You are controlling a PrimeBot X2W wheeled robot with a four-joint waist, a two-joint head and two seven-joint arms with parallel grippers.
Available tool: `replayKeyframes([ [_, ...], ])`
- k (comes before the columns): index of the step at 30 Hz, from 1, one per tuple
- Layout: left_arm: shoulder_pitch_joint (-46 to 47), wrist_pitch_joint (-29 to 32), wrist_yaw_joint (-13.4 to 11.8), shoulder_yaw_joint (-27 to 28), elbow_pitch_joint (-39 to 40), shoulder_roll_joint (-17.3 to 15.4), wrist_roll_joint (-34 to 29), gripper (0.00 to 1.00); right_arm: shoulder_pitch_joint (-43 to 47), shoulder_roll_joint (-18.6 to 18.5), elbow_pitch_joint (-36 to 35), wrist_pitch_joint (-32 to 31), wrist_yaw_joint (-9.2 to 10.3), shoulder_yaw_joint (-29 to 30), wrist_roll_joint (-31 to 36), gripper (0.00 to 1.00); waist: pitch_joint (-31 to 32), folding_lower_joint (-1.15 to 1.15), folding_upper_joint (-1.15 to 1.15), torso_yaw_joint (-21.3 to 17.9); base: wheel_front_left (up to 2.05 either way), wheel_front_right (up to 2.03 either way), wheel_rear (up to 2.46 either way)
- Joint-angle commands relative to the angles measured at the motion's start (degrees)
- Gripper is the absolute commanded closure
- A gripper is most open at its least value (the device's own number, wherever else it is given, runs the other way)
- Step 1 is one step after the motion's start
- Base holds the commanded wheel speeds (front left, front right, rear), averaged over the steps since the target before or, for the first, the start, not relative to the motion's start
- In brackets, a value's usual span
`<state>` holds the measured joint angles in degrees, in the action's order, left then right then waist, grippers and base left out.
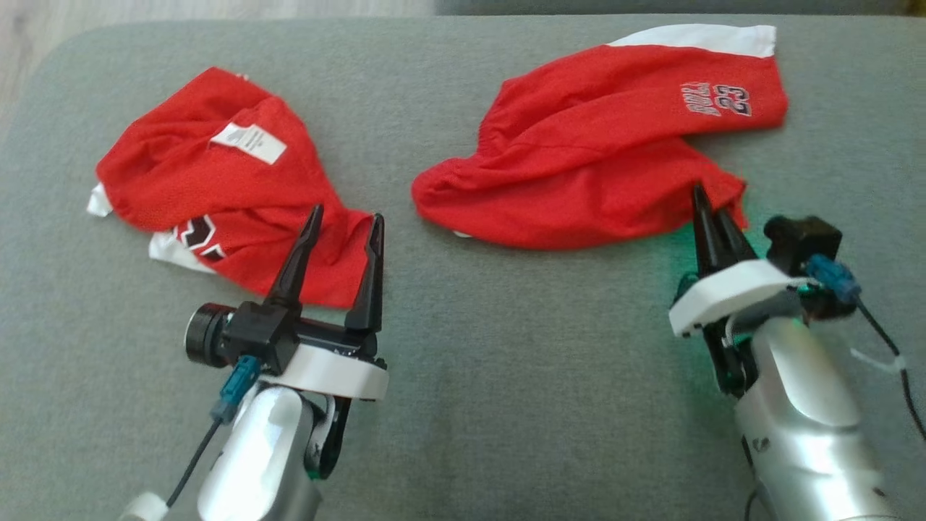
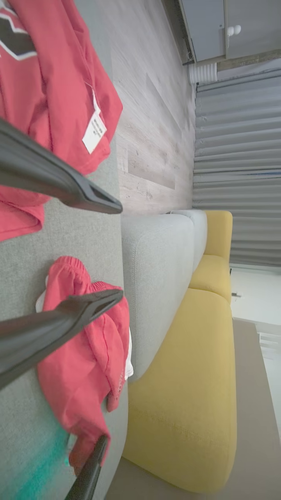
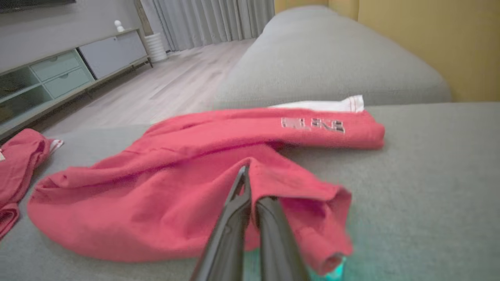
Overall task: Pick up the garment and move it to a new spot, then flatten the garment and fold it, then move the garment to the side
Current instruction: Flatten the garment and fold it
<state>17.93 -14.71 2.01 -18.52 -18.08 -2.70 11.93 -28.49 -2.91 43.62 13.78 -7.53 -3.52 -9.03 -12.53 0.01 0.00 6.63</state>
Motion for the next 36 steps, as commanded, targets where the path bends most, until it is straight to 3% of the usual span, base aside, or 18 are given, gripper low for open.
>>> replayKeyframes([
  [1,0.8,-0.3,-0.3,2.0,2.3,-0.2,0.4,0.0,-1.3,0.0,-3.9,0.9,0.04,-1.7,1.4,1.0,0.8,-0.01,0.0,-1.1,0.0,0.0,0.0],
  [11,-2.1,-0.3,-0.8,3.3,4.0,-0.2,0.7,0.0,7.3,-1.1,-23.7,0.5,0.04,-2.0,6.0,1.0,5.1,-0.01,0.0,-4.4,0.0,0.0,0.0],
  [21,-3.6,-0.3,-1.5,2.0,5.8,-0.2,2.1,0.0,13.6,-1.5,-39.7,-12.2,0.04,0.7,5.5,1.0,6.0,-0.01,0.0,-2.7,0.0,0.0,0.0],
  [27,-2.2,-0.3,-1.2,0.8,6.1,-0.2,2.4,0.0,11.0,-2.2,-35.6,-18.0,0.04,6.1,6.1,1.0,4.0,-0.01,0.0,-0.3,0.0,0.0,0.0],
  [36,-0.5,-0.3,-0.9,0.0,5.9,-0.2,2.3,0.0,2.7,-5.5,-18.0,-20.3,0.04,14.5,10.6,1.0,1.4,-0.01,0.0,1.6,0.0,0.0,0.0],
])
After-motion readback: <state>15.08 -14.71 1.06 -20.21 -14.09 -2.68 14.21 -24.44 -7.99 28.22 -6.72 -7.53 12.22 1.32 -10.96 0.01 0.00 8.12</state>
